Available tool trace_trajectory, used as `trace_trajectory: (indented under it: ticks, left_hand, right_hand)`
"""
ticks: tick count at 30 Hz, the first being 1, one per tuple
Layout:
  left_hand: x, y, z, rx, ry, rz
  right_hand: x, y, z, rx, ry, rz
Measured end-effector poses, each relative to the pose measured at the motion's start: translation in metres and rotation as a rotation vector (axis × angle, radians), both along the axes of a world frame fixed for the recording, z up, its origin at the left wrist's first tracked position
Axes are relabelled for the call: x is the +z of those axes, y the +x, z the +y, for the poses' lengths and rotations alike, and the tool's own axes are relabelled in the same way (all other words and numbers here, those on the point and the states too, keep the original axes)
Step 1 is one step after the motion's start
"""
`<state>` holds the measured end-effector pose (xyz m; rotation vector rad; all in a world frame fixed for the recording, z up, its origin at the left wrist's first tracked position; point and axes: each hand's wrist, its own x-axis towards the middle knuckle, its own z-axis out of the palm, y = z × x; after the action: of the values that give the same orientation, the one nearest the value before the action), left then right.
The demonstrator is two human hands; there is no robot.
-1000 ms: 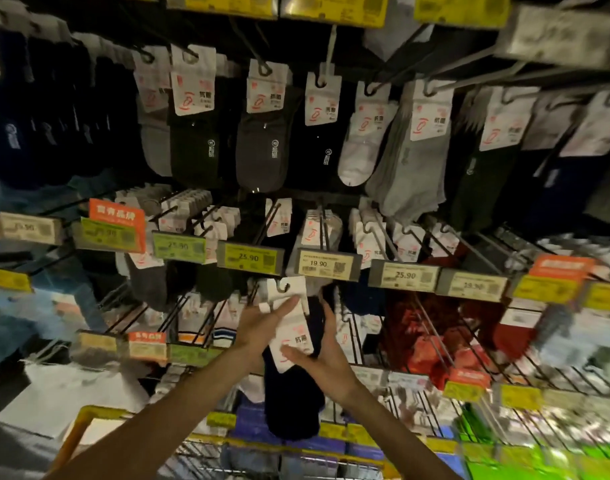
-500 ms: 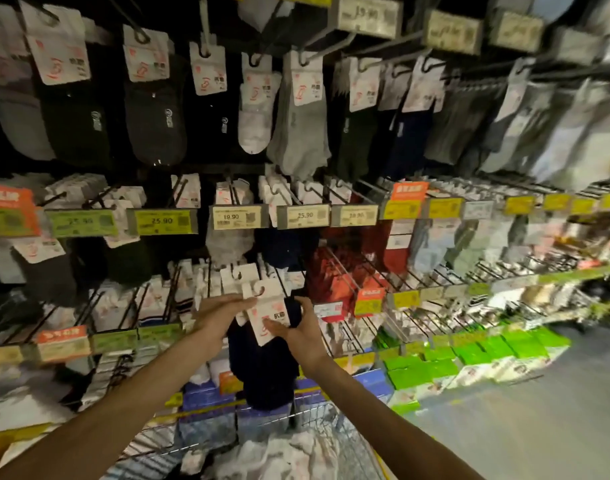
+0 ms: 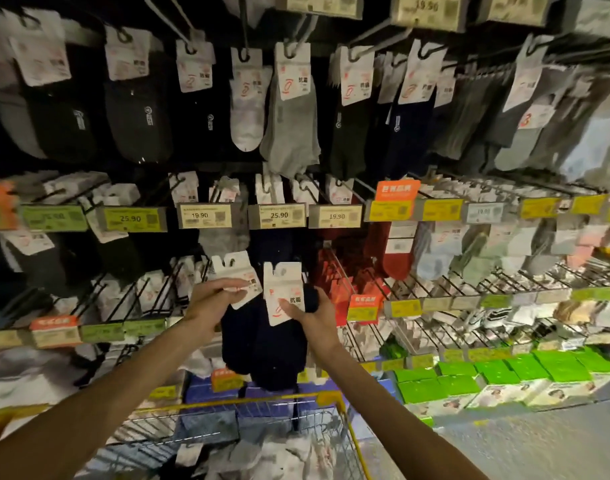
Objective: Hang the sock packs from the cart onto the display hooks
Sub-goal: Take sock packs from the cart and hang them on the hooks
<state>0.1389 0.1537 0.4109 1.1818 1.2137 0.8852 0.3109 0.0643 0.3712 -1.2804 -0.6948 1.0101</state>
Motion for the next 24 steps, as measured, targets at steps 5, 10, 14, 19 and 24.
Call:
trace_trajectory:
  ticks: [5, 10, 14, 19, 24]
  left_hand:
    - [0.015, 0.029, 0.002, 0.075, 0.137, 0.059]
    - [0.027, 0.04, 0.012, 0.091, 0.181, 0.092]
    - [0.031, 0.035, 0.02, 0.089, 0.181, 0.088]
    - [0.039, 0.019, 0.028, 0.116, 0.163, 0.042]
    - [0.035, -0.006, 0.044, 0.214, 0.129, 0.025]
  right_hand:
    - [0.019, 0.036, 0.03, 0.037, 0.029, -0.003]
    - [0.042, 0.043, 0.054, 0.124, 0.106, -0.088]
    - [0.048, 0.038, 0.058, 0.152, 0.154, -0.127]
    - [0.061, 0.033, 0.074, 0.12, 0.112, -0.091]
    - [0.065, 0.024, 0.088, 0.052, 0.091, -0.123]
